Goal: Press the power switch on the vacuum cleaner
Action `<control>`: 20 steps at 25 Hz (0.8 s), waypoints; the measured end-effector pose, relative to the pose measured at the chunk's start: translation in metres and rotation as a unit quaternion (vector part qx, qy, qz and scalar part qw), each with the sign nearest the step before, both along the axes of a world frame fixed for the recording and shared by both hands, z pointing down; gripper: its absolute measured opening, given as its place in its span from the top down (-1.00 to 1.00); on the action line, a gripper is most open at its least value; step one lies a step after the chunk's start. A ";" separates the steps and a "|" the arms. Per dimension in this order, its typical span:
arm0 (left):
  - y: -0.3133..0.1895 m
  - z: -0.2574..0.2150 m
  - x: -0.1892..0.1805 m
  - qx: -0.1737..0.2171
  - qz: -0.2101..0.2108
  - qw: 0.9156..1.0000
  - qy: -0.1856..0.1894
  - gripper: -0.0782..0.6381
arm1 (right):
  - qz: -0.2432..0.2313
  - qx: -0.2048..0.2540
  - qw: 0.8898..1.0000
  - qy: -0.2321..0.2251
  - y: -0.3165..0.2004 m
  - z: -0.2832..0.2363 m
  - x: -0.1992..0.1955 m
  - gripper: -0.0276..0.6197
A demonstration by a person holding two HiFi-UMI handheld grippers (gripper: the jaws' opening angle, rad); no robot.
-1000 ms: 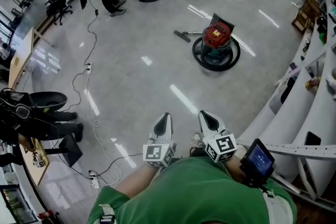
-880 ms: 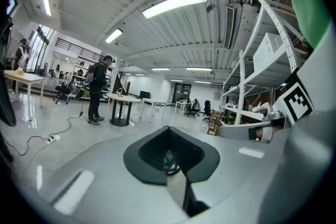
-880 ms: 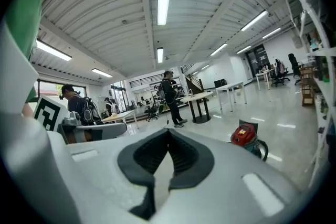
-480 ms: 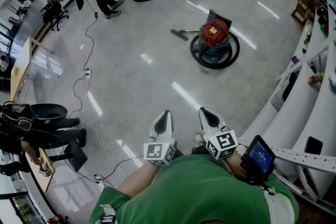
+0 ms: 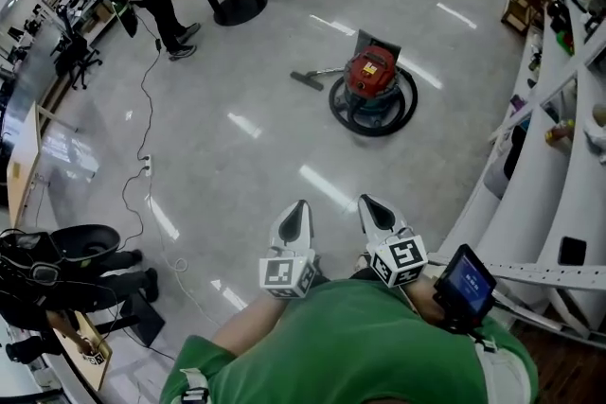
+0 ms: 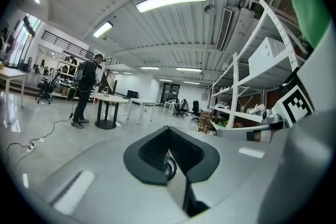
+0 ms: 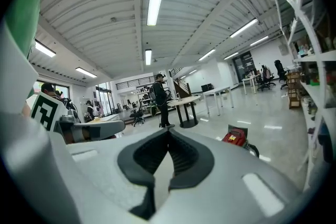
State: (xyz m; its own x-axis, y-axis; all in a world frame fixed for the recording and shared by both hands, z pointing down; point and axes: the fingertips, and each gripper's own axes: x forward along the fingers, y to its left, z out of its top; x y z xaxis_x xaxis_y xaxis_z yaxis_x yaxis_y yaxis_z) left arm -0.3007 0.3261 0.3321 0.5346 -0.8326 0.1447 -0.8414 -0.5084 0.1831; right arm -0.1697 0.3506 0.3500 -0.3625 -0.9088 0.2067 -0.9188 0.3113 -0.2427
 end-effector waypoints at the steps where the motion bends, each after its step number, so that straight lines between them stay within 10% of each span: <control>1: -0.007 -0.001 -0.005 0.000 0.007 1.000 0.001 0.76 | 0.008 0.001 1.000 0.001 -0.005 -0.002 -0.005 0.91; 20: -0.096 -0.006 -0.043 0.000 0.133 0.991 0.018 0.76 | 0.141 0.005 0.990 0.029 -0.069 -0.012 -0.050 0.91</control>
State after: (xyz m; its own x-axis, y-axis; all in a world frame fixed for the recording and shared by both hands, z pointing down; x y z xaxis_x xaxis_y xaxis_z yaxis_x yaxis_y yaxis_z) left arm -0.3434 0.2297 0.3257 0.7402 -0.6612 0.1220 -0.6703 -0.7114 0.2111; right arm -0.2199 0.2815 0.3381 -0.0811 -0.9741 0.2110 -0.9819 0.0418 -0.1846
